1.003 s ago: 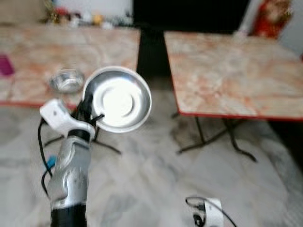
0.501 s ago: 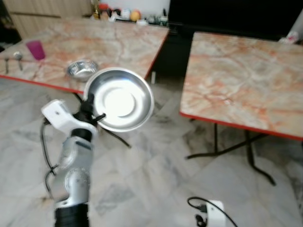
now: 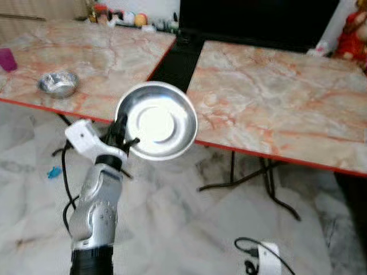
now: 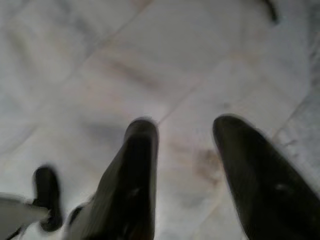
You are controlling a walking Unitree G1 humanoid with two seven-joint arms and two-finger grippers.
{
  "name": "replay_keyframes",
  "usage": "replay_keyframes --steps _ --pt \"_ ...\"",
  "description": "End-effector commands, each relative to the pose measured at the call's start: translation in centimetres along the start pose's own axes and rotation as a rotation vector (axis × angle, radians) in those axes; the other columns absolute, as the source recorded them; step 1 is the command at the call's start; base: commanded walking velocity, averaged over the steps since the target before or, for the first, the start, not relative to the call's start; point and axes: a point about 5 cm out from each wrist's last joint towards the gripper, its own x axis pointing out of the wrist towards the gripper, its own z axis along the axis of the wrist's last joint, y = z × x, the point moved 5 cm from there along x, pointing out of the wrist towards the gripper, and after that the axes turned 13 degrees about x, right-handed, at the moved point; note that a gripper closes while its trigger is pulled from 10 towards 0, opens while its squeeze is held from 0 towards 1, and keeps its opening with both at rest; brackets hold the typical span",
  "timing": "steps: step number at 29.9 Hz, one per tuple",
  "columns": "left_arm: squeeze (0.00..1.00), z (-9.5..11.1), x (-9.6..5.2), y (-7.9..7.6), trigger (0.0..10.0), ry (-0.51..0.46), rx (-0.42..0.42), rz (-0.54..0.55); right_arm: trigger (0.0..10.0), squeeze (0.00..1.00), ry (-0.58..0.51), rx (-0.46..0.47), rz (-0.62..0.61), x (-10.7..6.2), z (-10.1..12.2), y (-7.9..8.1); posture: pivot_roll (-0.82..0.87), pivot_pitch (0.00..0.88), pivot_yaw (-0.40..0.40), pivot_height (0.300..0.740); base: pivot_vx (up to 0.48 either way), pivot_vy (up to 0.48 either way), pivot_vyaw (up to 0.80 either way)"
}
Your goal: Setting the table
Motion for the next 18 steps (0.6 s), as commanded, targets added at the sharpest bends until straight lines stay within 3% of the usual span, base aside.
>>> replay_keyframes --steps 1,8,10,18 --pt "0.0 0.5 0.1 -0.4 10.0 -0.022 0.001 -0.012 10.0 0.0 0.011 0.011 -0.004 -0.1 -0.6 -0.1 0.12 0.031 -0.072 0.74 0.0 -0.349 0.0" --pt "0.0 0.1 0.0 -0.2 10.0 0.0 0.037 -0.029 10.0 0.0 0.008 0.012 -0.005 -0.1 -0.5 -0.2 0.12 0.031 -0.064 0.74 0.0 -0.346 0.0" --pt "0.0 0.1 0.0 -0.1 10.0 0.022 0.095 -0.069 10.0 0.0 0.004 0.023 -0.011 -0.1 -0.4 -0.2 0.14 0.025 -0.041 0.74 0.0 -0.347 0.0" --pt "0.0 0.9 0.3 1.1 10.0 0.045 0.2 -0.101 10.0 0.0 -0.001 0.058 -0.018 0.0 -0.3 0.4 0.17 0.0 -0.001 0.74 0.0 -0.339 0.0"
